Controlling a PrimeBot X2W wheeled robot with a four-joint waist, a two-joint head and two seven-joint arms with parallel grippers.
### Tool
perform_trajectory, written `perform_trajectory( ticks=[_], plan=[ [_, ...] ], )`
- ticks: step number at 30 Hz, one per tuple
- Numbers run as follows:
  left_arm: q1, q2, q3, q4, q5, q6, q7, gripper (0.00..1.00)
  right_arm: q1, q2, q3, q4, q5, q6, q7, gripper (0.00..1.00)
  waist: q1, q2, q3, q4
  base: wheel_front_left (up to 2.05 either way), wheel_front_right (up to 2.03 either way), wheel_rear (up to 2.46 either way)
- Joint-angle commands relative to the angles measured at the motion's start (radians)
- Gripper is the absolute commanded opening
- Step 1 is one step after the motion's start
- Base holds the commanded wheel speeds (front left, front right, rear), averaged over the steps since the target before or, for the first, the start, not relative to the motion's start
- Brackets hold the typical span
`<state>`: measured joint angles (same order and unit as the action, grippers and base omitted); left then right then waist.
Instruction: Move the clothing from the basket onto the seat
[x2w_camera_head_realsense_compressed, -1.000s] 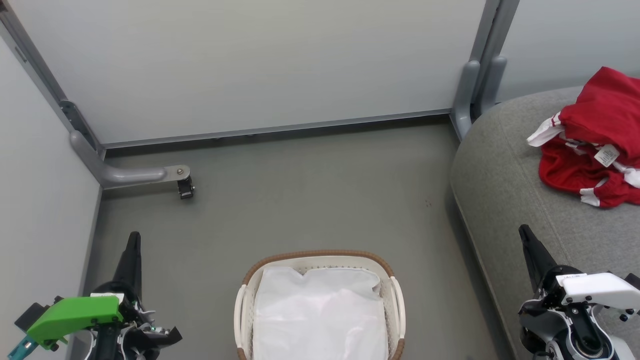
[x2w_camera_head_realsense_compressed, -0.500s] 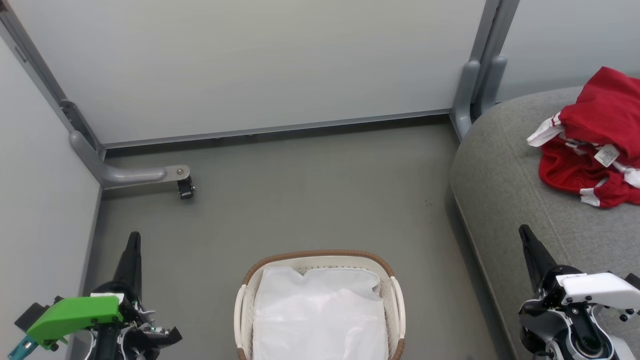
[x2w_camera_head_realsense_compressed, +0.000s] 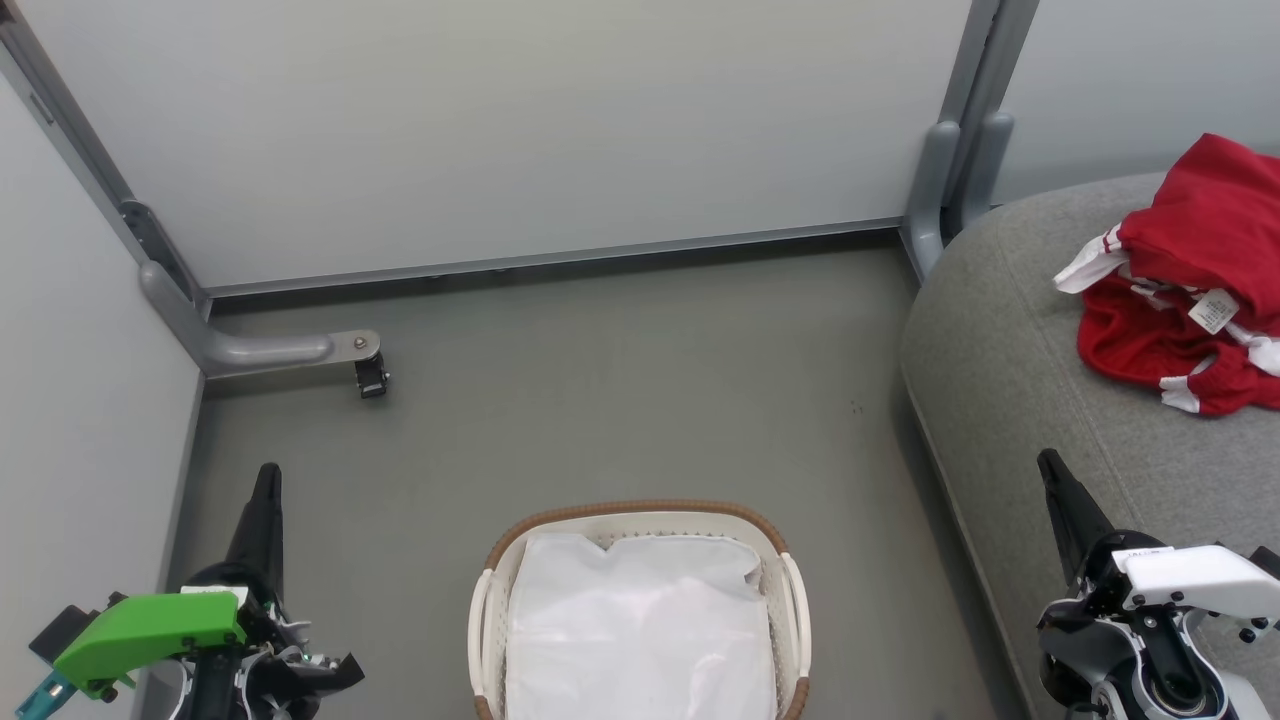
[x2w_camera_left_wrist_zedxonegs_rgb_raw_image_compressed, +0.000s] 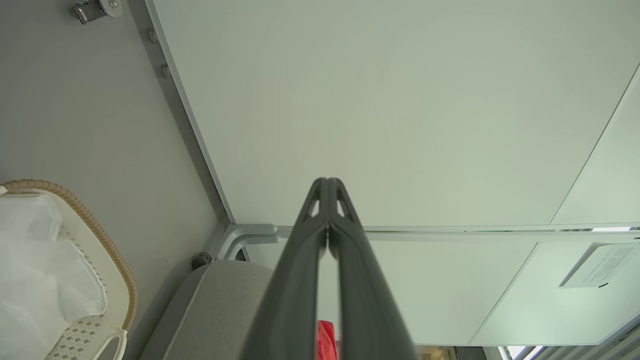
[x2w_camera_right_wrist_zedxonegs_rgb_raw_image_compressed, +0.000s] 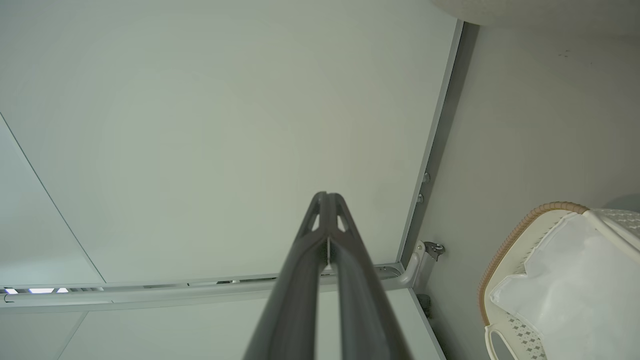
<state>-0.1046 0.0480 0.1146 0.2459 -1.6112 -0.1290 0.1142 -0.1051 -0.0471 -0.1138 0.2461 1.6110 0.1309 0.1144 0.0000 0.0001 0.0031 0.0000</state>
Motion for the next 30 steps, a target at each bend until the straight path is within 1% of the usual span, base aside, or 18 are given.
perform_trajectory(
  ticks=[1,30],
  plan=[
    [-0.010,0.004,0.002,-0.002,-0.003,-0.005,0.003,0.00,-0.007,-0.006,-0.002,-0.004,0.004,0.000,0.003,0.00,0.0000,-0.0001,0.000,0.000,0.00,0.00,0.00],
    [-0.010,0.004,0.002,-0.002,-0.003,-0.005,0.003,0.00,-0.006,-0.006,-0.002,-0.004,0.004,0.000,0.003,0.00,0.0000,-0.0001,0.000,0.000,0.00,0.00,0.00]
  ],
)
